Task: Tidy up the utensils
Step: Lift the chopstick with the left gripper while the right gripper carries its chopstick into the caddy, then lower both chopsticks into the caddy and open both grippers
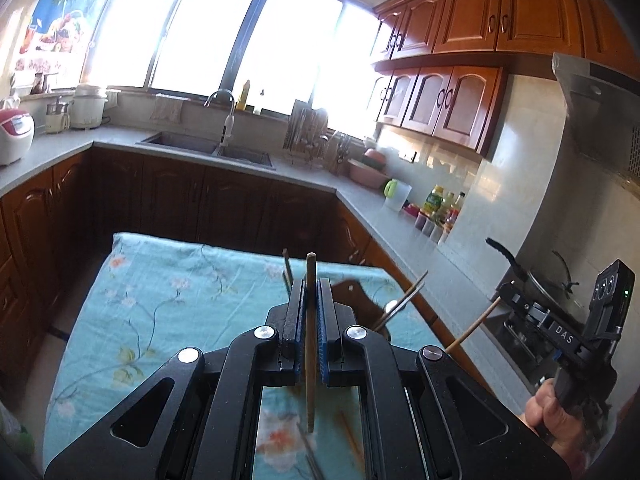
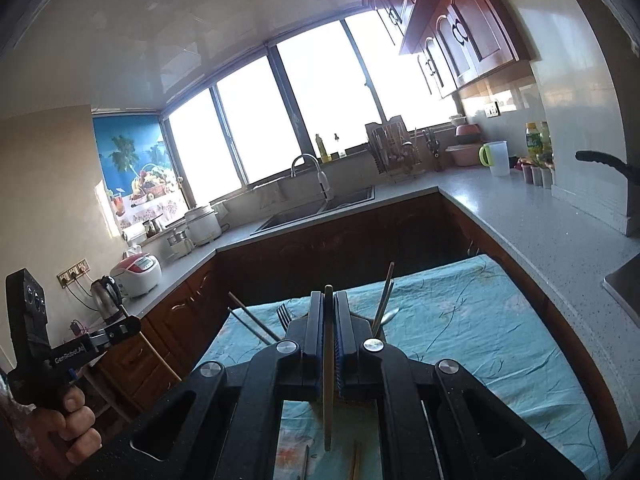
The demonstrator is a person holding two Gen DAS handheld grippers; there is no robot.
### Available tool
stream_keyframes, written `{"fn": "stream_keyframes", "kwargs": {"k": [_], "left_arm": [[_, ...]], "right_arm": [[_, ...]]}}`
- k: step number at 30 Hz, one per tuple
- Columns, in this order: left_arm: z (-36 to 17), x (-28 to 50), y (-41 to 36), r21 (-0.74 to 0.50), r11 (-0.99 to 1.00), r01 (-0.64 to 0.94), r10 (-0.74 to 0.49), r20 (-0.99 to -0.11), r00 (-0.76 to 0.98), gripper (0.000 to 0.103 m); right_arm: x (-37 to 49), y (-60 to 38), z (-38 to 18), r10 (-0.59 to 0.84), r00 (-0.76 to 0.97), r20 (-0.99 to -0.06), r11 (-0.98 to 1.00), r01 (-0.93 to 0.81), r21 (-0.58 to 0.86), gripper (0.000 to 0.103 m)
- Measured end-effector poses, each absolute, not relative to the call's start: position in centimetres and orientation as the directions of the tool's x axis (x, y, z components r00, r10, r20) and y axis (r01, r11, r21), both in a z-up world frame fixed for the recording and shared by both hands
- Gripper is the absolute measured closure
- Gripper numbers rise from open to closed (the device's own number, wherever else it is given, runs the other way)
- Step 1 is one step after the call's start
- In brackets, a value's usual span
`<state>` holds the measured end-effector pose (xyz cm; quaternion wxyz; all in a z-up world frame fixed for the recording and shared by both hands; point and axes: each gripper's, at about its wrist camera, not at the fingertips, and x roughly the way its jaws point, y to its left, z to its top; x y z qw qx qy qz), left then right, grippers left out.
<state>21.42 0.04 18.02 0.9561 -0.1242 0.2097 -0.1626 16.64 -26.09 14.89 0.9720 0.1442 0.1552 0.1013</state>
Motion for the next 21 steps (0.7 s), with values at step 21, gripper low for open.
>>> {"fn": "stream_keyframes", "kwargs": {"k": [21], "left_arm": [[17.8,30.4,-2.8,-0.328,0.923,0.202,-0.297,-0.271,0.915,0.099]], "right_arm": [[23.4,-27.4,16.7,0.145,0.973,-0.180,0.954,-0.089,0.285,0.098]]}}
